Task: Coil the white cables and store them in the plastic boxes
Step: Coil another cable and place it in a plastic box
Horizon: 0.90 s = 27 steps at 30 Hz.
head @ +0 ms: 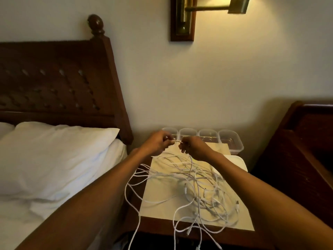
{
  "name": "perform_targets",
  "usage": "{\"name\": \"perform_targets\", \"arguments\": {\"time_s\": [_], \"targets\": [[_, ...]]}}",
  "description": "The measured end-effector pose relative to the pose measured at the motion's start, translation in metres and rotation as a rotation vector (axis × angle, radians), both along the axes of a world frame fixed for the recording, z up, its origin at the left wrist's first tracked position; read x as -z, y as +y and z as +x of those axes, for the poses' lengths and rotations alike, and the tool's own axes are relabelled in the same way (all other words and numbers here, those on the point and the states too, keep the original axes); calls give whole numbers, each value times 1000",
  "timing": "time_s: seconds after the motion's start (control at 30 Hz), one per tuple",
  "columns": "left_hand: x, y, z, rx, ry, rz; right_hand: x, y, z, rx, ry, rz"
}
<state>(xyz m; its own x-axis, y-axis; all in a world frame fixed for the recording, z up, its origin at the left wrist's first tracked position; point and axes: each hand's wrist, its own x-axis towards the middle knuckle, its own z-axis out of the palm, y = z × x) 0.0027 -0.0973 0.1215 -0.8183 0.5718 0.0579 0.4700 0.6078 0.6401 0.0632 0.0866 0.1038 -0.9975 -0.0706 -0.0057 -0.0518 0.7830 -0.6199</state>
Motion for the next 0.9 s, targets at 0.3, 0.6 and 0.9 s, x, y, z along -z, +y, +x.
{"name": "perform_targets", "arguments": {"time_s": [0.3,0.6,0.9], "targets": [[-118,18,30,-1,334,184,-108,16,38,147,367,-241],[-170,39,54,41,520,207,-147,29,66,104,207,-433],[-179,43,60,-57,657,338,-127,36,68,127,-71,-203]]}}
